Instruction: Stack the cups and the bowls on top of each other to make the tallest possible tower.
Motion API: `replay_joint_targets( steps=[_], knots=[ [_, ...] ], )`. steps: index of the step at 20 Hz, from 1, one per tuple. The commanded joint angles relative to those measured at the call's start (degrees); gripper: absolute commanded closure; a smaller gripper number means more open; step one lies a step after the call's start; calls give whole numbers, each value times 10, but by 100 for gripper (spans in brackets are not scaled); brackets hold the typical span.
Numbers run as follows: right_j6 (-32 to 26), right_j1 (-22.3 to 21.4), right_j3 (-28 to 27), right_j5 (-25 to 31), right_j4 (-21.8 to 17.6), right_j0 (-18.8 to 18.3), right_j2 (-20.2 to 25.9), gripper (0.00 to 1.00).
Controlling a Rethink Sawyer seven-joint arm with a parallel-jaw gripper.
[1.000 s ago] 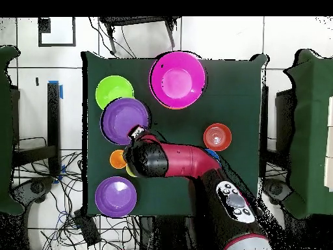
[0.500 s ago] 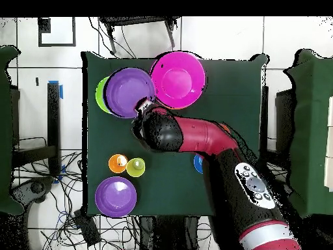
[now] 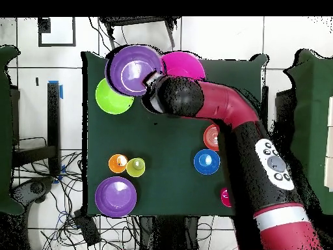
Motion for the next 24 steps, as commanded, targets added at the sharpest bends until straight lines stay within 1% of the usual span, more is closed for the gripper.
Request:
replay_joint_targets(
  steps=[1, 4, 6, 9, 12, 16, 21, 24],
  knots=[
    [-154, 48, -81, 89, -35, -5, 41, 100],
    [-170, 55, -92, 108, -56, -9, 37, 100],
    [-176, 60, -85, 112, -65, -18, 38, 100],
    [-192, 64, -64, 93, -79, -44, 53, 100],
    [-204, 54, -38, 83, -87, -72, 70, 100],
    [-216, 57, -22, 82, -91, -106, 95, 100],
    [-226, 78, -21, 77, -100, -132, 119, 100],
    [-231, 91, -32, 74, -110, -138, 122, 100]
  ],
)
